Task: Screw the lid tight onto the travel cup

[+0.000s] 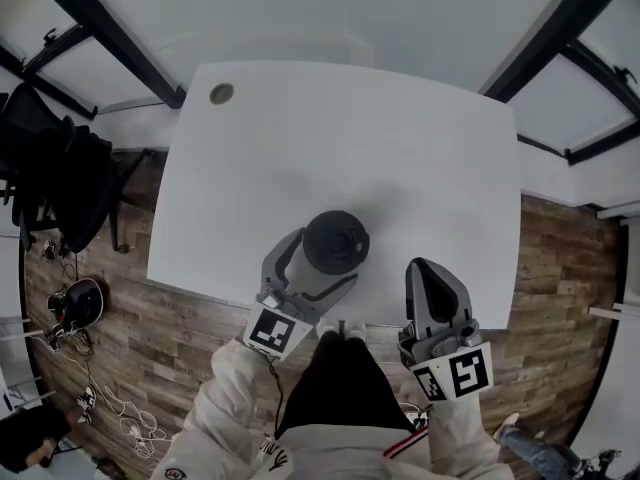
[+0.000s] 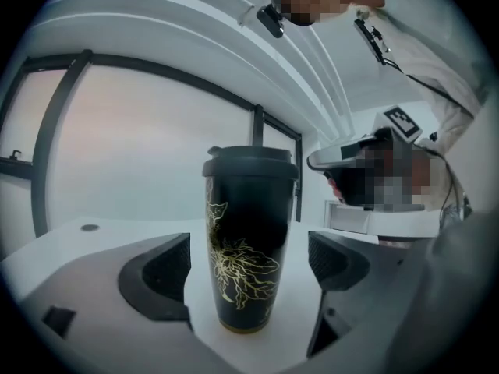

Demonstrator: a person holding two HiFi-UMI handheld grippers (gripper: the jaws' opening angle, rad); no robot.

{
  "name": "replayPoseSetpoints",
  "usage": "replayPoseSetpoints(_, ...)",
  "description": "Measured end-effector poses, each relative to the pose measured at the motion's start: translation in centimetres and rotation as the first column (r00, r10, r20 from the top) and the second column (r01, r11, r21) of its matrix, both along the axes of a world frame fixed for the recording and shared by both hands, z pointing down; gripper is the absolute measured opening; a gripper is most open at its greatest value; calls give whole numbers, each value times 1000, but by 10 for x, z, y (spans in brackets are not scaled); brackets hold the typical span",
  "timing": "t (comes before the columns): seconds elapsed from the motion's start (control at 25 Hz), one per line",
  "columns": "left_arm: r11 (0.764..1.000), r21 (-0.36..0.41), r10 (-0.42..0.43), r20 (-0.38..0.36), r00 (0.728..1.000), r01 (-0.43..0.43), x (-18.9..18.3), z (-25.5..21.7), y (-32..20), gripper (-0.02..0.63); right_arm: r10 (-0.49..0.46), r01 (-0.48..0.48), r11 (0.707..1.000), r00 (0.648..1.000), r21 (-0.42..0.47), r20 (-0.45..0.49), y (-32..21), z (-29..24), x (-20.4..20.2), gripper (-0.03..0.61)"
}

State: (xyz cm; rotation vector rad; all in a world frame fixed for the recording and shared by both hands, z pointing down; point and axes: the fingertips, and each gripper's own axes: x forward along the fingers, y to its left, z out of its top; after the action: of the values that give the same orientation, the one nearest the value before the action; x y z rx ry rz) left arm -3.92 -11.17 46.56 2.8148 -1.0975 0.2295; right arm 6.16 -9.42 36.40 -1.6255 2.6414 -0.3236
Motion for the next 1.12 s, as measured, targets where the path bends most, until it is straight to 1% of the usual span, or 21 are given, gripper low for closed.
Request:
replayPoseSetpoints(0.12,999,27,27,3,1000,-27,8,4,-7,456,-1,1,1000,1000,4,-3,0,-2,-3,21)
replayPoseSetpoints(0.24,998,55,15,-14,1000,-14,9,10,-12,454,1,-1,1000,1000,-3,-11,0,0,-4,21)
replayPoseSetpoints(0.36,998,57,11,6,1000,-12,15,10,-16,453,2,-2,1000,1000,-1,-17,-4,-1,-4,21)
replayPoseSetpoints(0.44,997,72,-4,16,1000,3,16,9,-17,432,-9,9,1000,1000,7,-3,-5,-4,-7,21)
replayPoseSetpoints(0.48,997,81,-13,18,1000,11,14,8,-17,396,-23,23,1000,1000,14,20,-5,-7,-10,21)
replayPoseSetpoints(0.56,996,90,-18,20,1000,16,14,2,-17,394,-68,66,997,994,32,80,-5,-14,-16,23)
replayPoseSetpoints(0.6,996,88,-15,18,1000,13,15,-1,-18,393,-94,91,995,991,40,95,-5,-16,-19,23)
replayPoseSetpoints(0.68,996,91,-6,10,1000,5,17,-3,-19,393,-146,142,989,985,51,91,-5,-17,-27,28)
replayPoseSetpoints(0.72,996,93,-2,5,1000,1,17,-4,-19,393,-176,172,984,981,51,85,-6,-16,-33,66)
replayPoseSetpoints(0.76,996,94,2,-1,1000,-2,17,-3,-19,393,-208,204,978,975,50,79,-6,-15,-38,150)
replayPoseSetpoints(0.92,995,100,26,-15,1000,-24,16,-3,-19,393,-335,332,942,940,60,59,-8,-12,-57,282)
replayPoseSetpoints(1.0,994,106,42,-16,999,-40,16,-2,-21,393,-407,402,913,912,73,60,-10,-10,-67,358)
replayPoseSetpoints(1.08,992,108,63,-19,998,-60,17,-1,-19,393,-484,479,875,872,76,77,-9,-6,-78,441)
replayPoseSetpoints(1.12,992,103,74,-19,997,-72,17,0,-18,393,-519,515,854,852,70,70,-9,-3,-83,464)
